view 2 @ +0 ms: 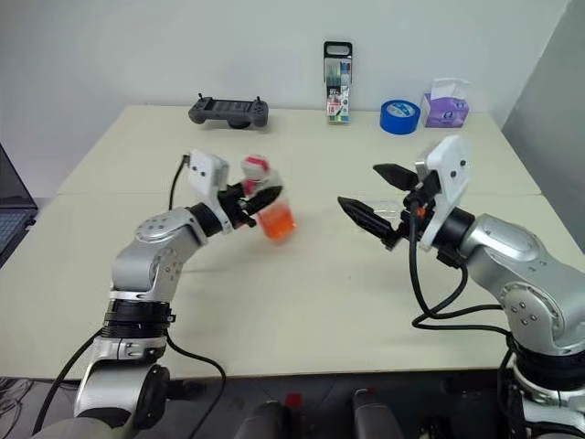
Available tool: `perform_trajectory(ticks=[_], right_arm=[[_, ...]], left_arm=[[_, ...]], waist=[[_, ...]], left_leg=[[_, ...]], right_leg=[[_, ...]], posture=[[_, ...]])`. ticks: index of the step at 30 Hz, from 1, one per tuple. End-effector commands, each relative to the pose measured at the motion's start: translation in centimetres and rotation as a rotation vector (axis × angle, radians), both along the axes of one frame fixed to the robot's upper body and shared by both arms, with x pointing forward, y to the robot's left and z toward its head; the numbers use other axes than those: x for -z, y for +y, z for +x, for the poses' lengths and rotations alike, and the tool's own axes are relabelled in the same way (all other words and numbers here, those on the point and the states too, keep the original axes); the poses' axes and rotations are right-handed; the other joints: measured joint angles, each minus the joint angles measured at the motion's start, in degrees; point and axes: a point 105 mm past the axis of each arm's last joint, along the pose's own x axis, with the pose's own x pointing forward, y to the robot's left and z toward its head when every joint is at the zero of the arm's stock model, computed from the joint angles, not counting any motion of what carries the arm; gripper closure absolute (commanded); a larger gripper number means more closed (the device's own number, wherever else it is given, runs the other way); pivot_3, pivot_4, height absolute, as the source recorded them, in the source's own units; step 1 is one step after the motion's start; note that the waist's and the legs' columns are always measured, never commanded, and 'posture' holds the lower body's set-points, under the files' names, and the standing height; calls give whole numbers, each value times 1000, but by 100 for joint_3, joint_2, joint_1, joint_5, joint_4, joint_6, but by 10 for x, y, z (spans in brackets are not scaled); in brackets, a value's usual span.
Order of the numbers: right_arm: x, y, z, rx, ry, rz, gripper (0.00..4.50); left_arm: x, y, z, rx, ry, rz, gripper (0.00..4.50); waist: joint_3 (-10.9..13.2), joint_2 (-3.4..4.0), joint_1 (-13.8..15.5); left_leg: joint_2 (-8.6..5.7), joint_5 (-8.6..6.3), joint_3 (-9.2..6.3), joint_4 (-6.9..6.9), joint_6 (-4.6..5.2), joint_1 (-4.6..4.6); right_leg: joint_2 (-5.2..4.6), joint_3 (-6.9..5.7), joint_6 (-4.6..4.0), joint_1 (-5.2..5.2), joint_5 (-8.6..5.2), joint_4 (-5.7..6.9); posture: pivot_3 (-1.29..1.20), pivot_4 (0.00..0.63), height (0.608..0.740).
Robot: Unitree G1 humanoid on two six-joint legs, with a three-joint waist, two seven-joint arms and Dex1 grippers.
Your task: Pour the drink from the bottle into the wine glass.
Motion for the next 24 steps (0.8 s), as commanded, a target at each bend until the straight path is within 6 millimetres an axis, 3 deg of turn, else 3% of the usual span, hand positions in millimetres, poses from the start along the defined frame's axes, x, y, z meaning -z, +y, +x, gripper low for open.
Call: perform_trajectory(ticks=[1, 15, 24], right_arm=[[-8, 11, -1, -8, -21, 22, 0], [3, 52, 8, -42, 20, 79, 0], [7, 60, 16, -43, 18, 91, 0]], left_arm=[[-20, -23, -19, 122, -65, 3, 2688], [-15, -51, -37, 332, -57, 43, 2688], [-17, -59, -41, 386, -67, 49, 2688]], waist=[[0, 0, -4], [0, 0, 2], [0, 0, 0]], left_leg=[[0, 0, 0, -1, 0, 1], [-1, 0, 1, -2, 0, 0], [-1, 0, 3, -1, 0, 0]], right_leg=[[0, 1, -1, 0, 0, 0], [0, 0, -2, -2, 1, -1], [0, -1, 0, -3, 0, -1]], posture=[[0, 150, 740], [0, 150, 740], [0, 150, 740]])
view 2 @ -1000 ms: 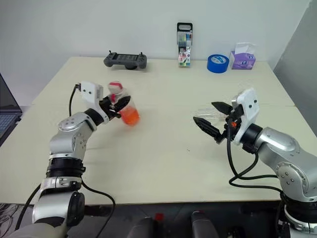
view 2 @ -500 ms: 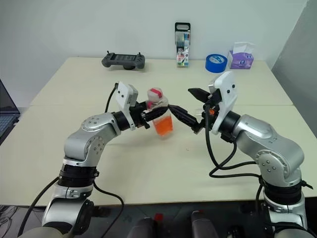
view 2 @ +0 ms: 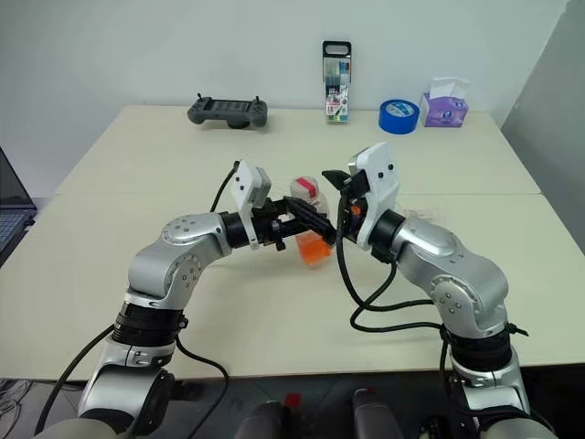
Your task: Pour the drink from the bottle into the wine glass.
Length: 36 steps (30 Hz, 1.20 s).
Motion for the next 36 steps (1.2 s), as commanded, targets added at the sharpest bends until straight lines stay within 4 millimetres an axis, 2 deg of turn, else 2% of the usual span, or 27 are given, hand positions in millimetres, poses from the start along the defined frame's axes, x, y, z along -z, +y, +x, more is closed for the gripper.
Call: perform_trajectory(ticks=[1, 13, 16, 22, 29, 33, 36], right_arm=[[-13, 5, -3, -22, -66, 14, 0], [-9, 9, 1, -41, -57, 3, 0], [-10, 10, 1, -45, -56, 10, 607], [-11, 10, 1, -49, -57, 15, 2667], [-8, 8, 2, -51, -79, -21, 2677], [-13, 7, -6, -219, -166, -109, 2677], [-21, 1, -6, -425, -196, -194, 2677]], left_arm=[[-21, -9, -8, 59, -84, -28, 2688], [-24, -12, -11, 83, -87, -29, 2688], [-24, -12, -10, 84, -87, -28, 2688], [-24, -11, -10, 80, -86, -30, 2688], [-26, -14, -15, 90, -79, -45, 2688], [-28, -19, -31, 187, -75, -36, 2688], [-33, -20, -55, 348, -82, -12, 2688]], waist=[[0, 0, -1], [0, 0, -3], [0, 0, -3], [0, 1, -5], [0, 1, -6], [3, 4, -11], [5, 7, -48]], left_leg=[[0, 0, 0, 0, 0, 0], [0, 0, 0, -1, 0, 0], [0, 0, 0, -1, 0, 0], [0, 0, 1, -1, 0, 0], [0, 0, 0, -2, 0, -1], [-1, 0, 5, -1, 0, -1], [-2, 0, 11, -2, 1, 3]], right_leg=[[0, 0, 0, 0, 0, 0], [0, 0, 0, 0, 0, -1], [0, 0, 0, 0, 0, 0], [0, 0, 1, -1, 0, -1], [0, 0, 1, -1, -1, -1], [0, -4, 1, -1, -1, -4], [1, -6, 1, -1, -1, -4]], posture=[[0, 150, 740], [0, 150, 740], [0, 150, 740], [0, 150, 740], [0, 150, 740], [0, 150, 740], [0, 150, 740]])
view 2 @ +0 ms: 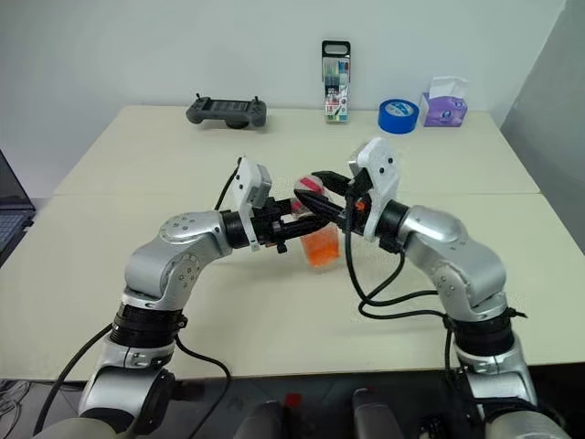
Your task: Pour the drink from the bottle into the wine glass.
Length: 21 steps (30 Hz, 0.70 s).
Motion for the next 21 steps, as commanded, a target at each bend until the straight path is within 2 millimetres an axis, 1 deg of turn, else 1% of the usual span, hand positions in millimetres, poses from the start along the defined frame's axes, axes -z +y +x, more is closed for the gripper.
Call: perform_trajectory(ticks=[1, 3, 6, 8, 9, 11, 13, 14, 17, 20, 21], right_arm=[[-14, 2, -9, -254, -79, -104, 2677], [-12, 0, -4, -304, -91, -163, 2677], [-13, -5, 1, -333, -36, -177, 2677], [-15, -15, 0, -342, 32, -159, 1955], [-15, -22, -3, -341, 54, -162, 1723], [-14, -34, -9, -317, 77, -171, 1050], [-13, -45, -16, -241, 100, -155, 328], [-13, -50, -21, -202, 111, -148, 54], [-11, -54, -37, -117, 114, -112, 54], [-19, -47, -34, 28, 63, -10, 54], [-21, -40, -32, 85, 26, 14, 54]], left_arm=[[-20, -15, -43, 282, -58, -7, 2688], [-20, -14, -51, 335, -66, 8, 2688], [-21, -11, -49, 330, -83, 26, 2688], [-23, -7, -44, 298, -88, 23, 2688], [-24, -5, -40, 271, -90, 18, 2688], [-25, -2, -34, 230, -94, 9, 2688], [-23, -1, -27, 170, -90, -16, 2688], [-21, -1, -24, 141, -85, -28, 2688], [-18, -1, -17, 79, -73, -63, 2688], [-17, -3, -11, 41, -70, -85, 2688], [-17, -4, -9, 36, -69, -91, 2688]], waist=[[1, 1, -27], [1, 1, -63], [1, 1, -86], [1, 2, -77], [1, 2, -55], [2, 1, -18], [1, 1, 6], [2, 1, 29], [2, 1, 43], [2, 2, -20], [2, 2, -39]], left_leg=[[0, 0, 0, -4, 0, 5], [1, 0, -1, -8, 1, 5], [3, 0, -8, -12, 1, 6], [6, 0, -11, -10, 1, 2], [5, 0, -12, -9, 1, -1], [1, 0, -10, -5, 1, -6], [0, -1, -8, 0, 1, -8], [0, -1, -9, -1, 2, -9], [1, -2, -11, -2, 2, -9], [9, -2, -11, -1, 2, -2], [8, -1, -9, -2, 2, 2]], right_leg=[[0, 0, 0, 2, 0, -1], [3, -4, 0, 1, 0, -2], [6, -10, 0, 1, 0, -3], [5, -8, -2, 1, 1, -2], [3, -7, -8, 0, 5, -3], [-2, -8, -14, 1, 8, -6], [-4, -6, -13, 1, 8, -9], [-5, -4, -13, 1, 7, -10], [-5, 4, -1, -3, 0, -4], [0, 15, 0, -2, 0, 6], [1, 16, -1, -2, 0, 8]], posture=[[0, 150, 740], [0, 150, 740], [0, 150, 740], [0, 150, 740], [0, 150, 740], [0, 150, 740], [0, 150, 740], [0, 150, 740], [0, 150, 740], [0, 150, 740], [0, 150, 740]])
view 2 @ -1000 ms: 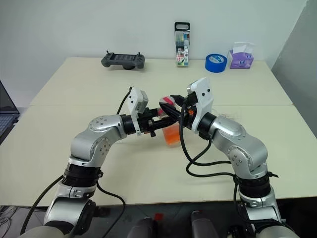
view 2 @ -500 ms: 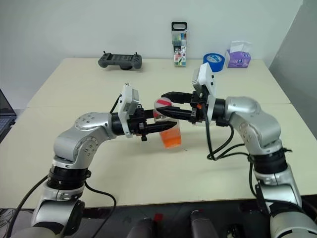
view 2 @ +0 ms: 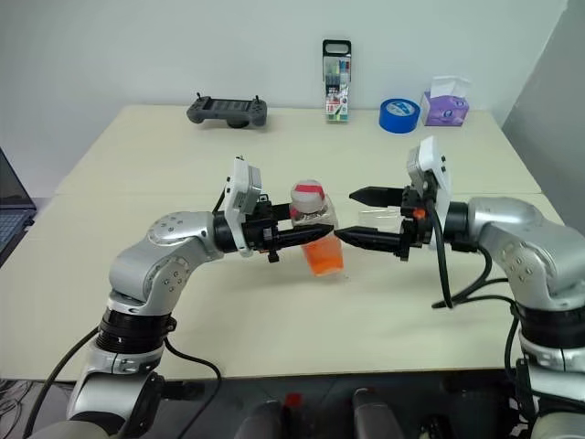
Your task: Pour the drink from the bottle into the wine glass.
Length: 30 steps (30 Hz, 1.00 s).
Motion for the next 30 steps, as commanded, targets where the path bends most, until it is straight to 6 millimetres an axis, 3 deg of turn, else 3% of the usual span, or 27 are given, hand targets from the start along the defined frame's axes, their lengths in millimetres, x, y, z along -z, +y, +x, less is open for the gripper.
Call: perform_trajectory(ticks=[1, 8, 13, 22, 30], right_arm=[[-18, 12, 0, 171, -136, 69, 54], [-23, 41, -7, 220, -201, 115, 54], [-9, 43, -6, 225, -183, 87, 54], [-10, 43, 4, 244, -178, 101, 54], [-10, 42, 7, 230, -184, 98, 2662]], left_arm=[[-13, 0, 3, -30, -60, -40, 2688], [-14, -5, 3, -1, -66, -32, 2688], [-15, -7, 4, 14, -72, -27, 2688], [-12, -7, -1, 23, -67, -22, 2688], [-11, -3, -1, 15, -64, -13, 2688]], waist=[[0, 0, -27], [0, 1, -37], [0, 1, -39], [0, 1, -42], [0, 1, -44]], left_leg=[[-1, 0, -1, -2, 0, 3], [0, 1, 1, -6, -1, -10], [-6, 0, 5, -2, -1, -11], [-4, 0, 3, -4, -1, -10], [-4, 0, 2, -4, 0, -10]], right_leg=[[6, -3, 0, 2, 0, 0], [6, -1, 0, -5, 0, -10], [0, -2, 0, -4, 0, -13], [1, -2, 0, -5, 0, -11], [2, -2, 0, -5, 0, -11]], posture=[[0, 150, 740], [0, 150, 740], [0, 150, 740], [0, 150, 740], [0, 150, 740]])
